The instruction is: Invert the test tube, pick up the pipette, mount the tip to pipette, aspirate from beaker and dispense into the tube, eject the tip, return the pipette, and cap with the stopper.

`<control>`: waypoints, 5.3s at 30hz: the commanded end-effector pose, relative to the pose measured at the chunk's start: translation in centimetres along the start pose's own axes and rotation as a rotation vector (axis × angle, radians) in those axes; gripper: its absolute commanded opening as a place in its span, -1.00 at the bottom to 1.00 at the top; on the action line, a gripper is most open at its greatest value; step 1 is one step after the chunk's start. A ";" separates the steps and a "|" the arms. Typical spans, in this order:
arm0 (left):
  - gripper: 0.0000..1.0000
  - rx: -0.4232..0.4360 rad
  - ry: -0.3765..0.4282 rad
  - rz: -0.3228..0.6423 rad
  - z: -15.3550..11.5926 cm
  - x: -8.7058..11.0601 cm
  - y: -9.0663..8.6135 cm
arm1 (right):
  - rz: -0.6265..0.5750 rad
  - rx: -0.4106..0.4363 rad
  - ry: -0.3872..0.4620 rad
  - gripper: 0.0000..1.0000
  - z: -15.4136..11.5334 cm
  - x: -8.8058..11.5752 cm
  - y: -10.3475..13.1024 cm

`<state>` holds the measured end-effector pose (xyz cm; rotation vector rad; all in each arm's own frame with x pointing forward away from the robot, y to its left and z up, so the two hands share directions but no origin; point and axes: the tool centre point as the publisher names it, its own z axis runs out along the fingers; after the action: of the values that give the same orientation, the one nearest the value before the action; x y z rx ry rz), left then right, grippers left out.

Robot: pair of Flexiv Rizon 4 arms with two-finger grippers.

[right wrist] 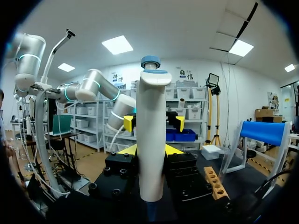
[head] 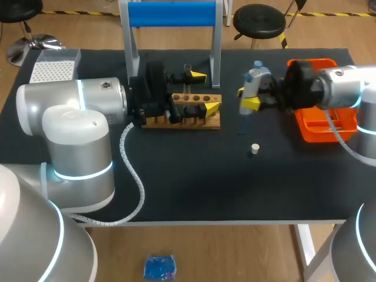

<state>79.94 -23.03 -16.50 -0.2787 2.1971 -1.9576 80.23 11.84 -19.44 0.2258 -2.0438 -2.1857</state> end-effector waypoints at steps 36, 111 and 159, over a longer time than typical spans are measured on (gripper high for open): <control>1.00 0.001 -0.003 0.001 0.1 0.1 0.1 | 0.021 -0.028 -0.120 -1.00 8.1 -1.3 -1.1; -1.00 0.001 -0.003 0.001 0.1 0.1 0.1 | -0.067 0.156 -0.206 1.00 -2.7 -3.6 -0.5; -1.00 0.001 -0.003 0.001 0.1 0.1 0.1 | -0.052 0.476 -0.620 1.00 1.5 -29.9 2.7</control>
<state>79.93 -23.10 -16.49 -0.2789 2.1973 -1.9562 108.46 18.08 -15.72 -0.4104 -2.8929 -1.9161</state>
